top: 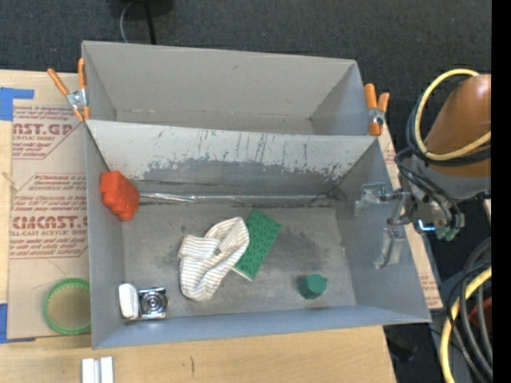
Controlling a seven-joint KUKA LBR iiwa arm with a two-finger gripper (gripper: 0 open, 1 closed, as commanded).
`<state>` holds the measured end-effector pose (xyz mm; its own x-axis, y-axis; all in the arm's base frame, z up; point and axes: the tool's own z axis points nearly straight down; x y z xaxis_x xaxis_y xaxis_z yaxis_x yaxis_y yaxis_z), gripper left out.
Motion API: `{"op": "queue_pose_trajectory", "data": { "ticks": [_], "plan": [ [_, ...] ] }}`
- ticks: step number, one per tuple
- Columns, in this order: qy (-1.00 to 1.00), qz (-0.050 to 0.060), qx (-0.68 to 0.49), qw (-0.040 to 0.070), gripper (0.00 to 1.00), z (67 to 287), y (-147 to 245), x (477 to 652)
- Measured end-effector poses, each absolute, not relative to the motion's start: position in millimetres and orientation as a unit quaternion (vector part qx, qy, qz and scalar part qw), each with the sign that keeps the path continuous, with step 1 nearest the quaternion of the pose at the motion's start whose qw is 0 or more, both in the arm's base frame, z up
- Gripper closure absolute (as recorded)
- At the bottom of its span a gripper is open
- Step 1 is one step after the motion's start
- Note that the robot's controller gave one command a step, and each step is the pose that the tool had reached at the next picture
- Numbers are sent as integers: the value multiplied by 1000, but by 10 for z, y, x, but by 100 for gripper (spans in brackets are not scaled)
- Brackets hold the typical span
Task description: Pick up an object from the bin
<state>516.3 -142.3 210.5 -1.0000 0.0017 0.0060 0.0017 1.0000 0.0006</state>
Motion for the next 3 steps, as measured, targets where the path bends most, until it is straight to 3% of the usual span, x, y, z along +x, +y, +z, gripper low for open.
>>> {"op": "queue_pose_trajectory", "data": {
  "ticks": [2,3],
  "plan": [
    [-1000,0,0,-1,0,2151,-1414,5181],
    [-1000,2,26,-3,0,1898,-1102,5133]
  ]
}}
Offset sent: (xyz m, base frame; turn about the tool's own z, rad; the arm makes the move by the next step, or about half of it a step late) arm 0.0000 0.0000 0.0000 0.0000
